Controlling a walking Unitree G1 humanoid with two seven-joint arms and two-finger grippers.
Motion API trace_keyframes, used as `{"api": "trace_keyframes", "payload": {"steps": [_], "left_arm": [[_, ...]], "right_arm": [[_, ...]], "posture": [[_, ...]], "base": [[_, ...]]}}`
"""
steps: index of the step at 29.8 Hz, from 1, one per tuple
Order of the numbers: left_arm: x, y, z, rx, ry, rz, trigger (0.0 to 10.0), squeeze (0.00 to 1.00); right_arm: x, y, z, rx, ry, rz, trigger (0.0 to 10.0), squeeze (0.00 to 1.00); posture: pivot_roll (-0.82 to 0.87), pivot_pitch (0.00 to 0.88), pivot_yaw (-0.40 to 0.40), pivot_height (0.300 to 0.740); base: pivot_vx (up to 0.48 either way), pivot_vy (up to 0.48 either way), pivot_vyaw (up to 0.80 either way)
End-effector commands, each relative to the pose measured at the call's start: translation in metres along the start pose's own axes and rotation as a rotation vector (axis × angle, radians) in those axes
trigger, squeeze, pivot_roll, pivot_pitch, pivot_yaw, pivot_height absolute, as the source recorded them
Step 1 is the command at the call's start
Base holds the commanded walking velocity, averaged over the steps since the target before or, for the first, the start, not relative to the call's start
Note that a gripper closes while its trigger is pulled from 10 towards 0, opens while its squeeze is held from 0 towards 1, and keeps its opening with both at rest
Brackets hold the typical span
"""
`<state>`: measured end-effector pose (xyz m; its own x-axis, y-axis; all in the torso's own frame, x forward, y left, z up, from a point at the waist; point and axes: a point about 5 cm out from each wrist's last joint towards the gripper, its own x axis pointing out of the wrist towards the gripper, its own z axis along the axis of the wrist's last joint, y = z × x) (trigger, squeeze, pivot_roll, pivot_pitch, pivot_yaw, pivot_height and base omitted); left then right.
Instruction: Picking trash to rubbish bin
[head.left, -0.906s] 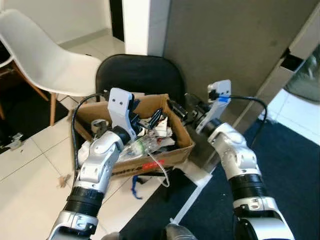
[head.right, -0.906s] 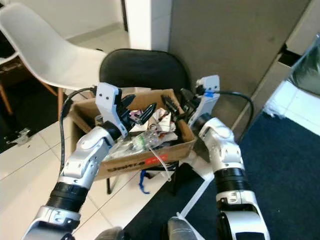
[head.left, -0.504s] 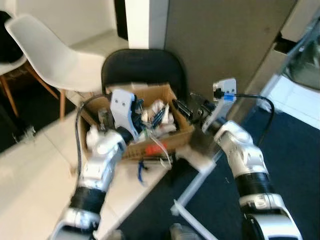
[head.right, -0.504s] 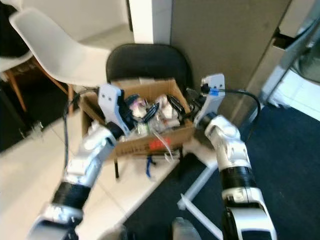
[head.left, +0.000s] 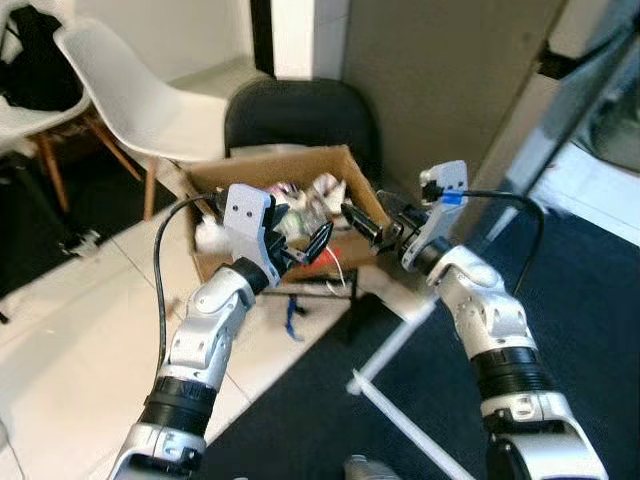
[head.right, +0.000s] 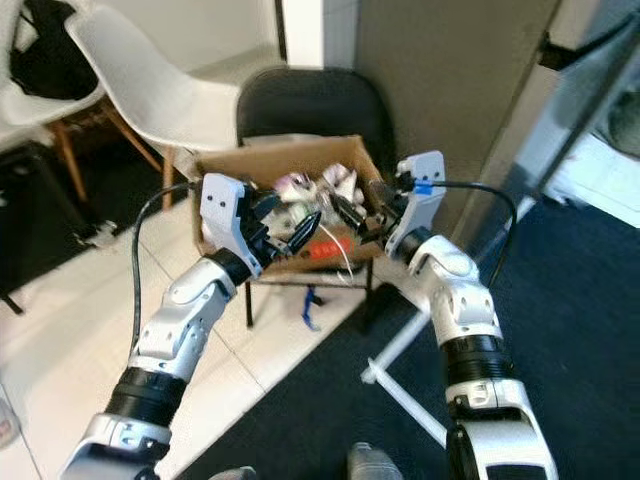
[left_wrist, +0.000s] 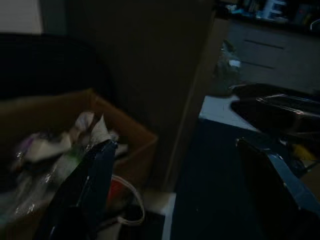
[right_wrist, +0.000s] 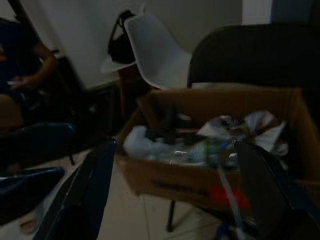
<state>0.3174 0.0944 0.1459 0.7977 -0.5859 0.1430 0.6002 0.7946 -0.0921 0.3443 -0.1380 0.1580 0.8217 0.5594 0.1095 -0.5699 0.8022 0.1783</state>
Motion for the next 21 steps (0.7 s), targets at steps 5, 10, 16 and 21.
{"api": "trace_keyframes", "payload": {"steps": [5,10,16,21], "left_arm": [[0.001,-0.002,-0.0012,-0.019,-0.009,-0.016,10.0,0.0],[0.0013,-0.0023,-0.0017,-0.023,-0.009,-0.022,10.0,0.0],[0.0014,-0.0021,-0.002,-0.024,-0.009,-0.026,10.0,0.0],[0.0014,-0.0017,-0.0016,-0.023,-0.009,-0.029,10.0,0.0]], "right_arm": [[0.0012,0.0035,-0.0033,-0.008,0.021,0.016,10.0,0.0],[0.001,0.0062,-0.0019,-0.044,0.011,0.043,10.0,0.0],[0.0014,0.0072,-0.0031,-0.049,0.018,0.052,10.0,0.0],[0.0017,0.008,-0.0029,-0.052,0.019,0.059,10.0,0.0]], "posture": [[-0.01,0.0,-0.028,0.74],[-0.02,0.0,-0.027,0.74],[-0.01,0.0,-0.029,0.74],[-0.01,0.0,-0.028,0.74]], "base": [[-0.162,0.0,0.0],[0.0,0.0,0.12],[0.0,0.0,0.71],[0.0,0.0,0.77]]}}
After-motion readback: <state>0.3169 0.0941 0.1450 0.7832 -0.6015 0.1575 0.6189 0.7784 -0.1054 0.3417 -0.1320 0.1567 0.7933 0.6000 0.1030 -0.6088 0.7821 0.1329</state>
